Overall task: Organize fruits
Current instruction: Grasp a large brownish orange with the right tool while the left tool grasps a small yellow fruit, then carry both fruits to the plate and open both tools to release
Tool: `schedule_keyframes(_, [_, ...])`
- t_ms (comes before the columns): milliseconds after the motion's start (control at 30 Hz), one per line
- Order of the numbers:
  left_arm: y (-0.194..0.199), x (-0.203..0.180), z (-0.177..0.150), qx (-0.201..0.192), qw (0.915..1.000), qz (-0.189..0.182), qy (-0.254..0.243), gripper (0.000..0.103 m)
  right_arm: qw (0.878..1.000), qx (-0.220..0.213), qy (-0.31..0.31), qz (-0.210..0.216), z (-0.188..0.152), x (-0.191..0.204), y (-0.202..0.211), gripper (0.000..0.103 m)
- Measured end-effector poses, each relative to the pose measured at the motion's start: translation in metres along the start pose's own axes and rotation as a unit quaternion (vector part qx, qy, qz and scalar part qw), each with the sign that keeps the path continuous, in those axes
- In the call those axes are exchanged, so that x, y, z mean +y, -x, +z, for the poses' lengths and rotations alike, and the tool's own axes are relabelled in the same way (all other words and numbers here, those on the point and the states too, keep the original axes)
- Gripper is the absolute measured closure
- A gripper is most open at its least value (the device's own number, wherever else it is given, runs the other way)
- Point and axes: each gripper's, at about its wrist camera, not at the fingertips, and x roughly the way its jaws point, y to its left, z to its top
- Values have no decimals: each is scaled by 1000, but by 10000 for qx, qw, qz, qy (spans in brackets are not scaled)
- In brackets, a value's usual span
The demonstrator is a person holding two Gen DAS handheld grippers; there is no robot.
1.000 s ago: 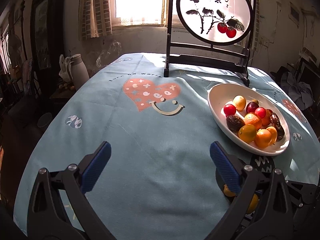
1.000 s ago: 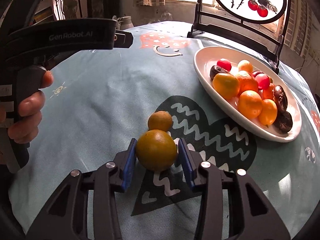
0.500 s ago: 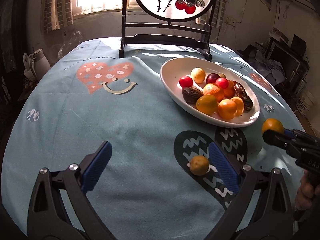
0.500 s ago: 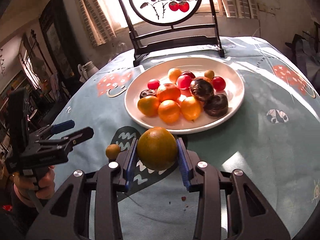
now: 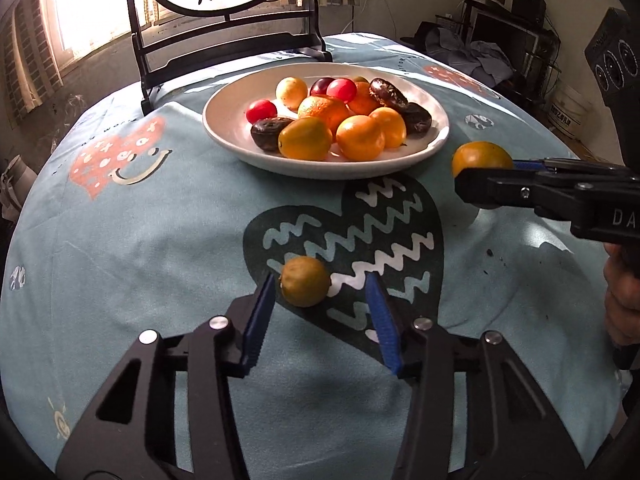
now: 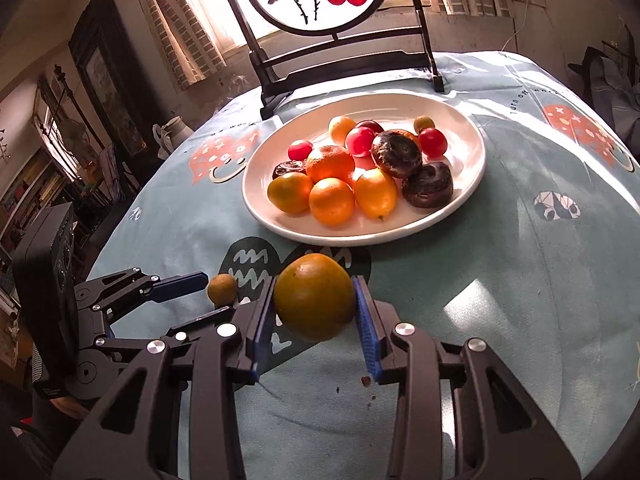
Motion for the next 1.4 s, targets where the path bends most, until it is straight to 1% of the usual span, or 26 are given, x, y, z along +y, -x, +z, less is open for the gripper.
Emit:
schedule_keyframes(33, [-1, 0, 0, 0, 10000, 33, -13, 64, 10000, 4, -1, -2, 0, 0, 0, 65])
schedule_keyframes(67, [-2, 0, 0, 6, 10000, 55, -22, 65, 10000, 1, 7, -16, -1, 0, 0, 65])
schedule_keyframes(200, [-6, 0, -1, 50, 9999, 111, -21, 65, 10000, 1, 27, -46, -1, 1, 0, 65])
schedule_keyframes(333, [-12, -1, -1, 91, 9996, 270, -69, 65, 10000, 6, 54, -75, -1, 2, -1, 65])
schedule_keyframes(400, [-14, -1, 0, 99, 9995, 278, -61, 65, 9999, 4, 64, -98, -1, 2, -2, 65])
schedule_keyframes(500, [-15, -3, 0, 67, 9994, 336, -109, 68, 9998, 27, 87, -150, -1, 3, -4, 65])
schedule_keyframes(667, [-14, -8, 0, 4, 9985, 495, -238, 75, 9997, 59, 138, -182, -2, 4, -7, 65])
schedule_keyframes(767, [-13, -6, 0, 13, 9989, 446, -165, 75, 9995, 62, 186, -228, -4, 5, -9, 65])
schedule_keyframes(867, [-12, -8, -2, 2, 9985, 509, -212, 75, 9991, 144, 291, -259, -7, 9, -14, 65])
schedule_keyframes(933, [-12, -11, -2, -12, 9981, 561, -258, 75, 9989, 179, 371, -235, -10, 13, -16, 65])
schedule_keyframes(1033, [-9, -12, -4, -20, 9984, 519, -232, 75, 9984, 199, 501, -144, -12, 18, -16, 65])
schedule_keyframes(1233, [7, -17, -2, -270, 9983, 490, -143, 75, 9986, 106, 509, 120, -12, 22, -11, 65])
schedule_keyframes(1333, [15, -16, 5, -395, 9980, 485, -82, 75, 9988, 29, 410, 259, -5, 21, -7, 64])
schedule_keyframes(1400, [20, -13, 15, -491, 9975, 498, -21, 75, 9988, -113, 330, 352, 6, 17, -2, 64])
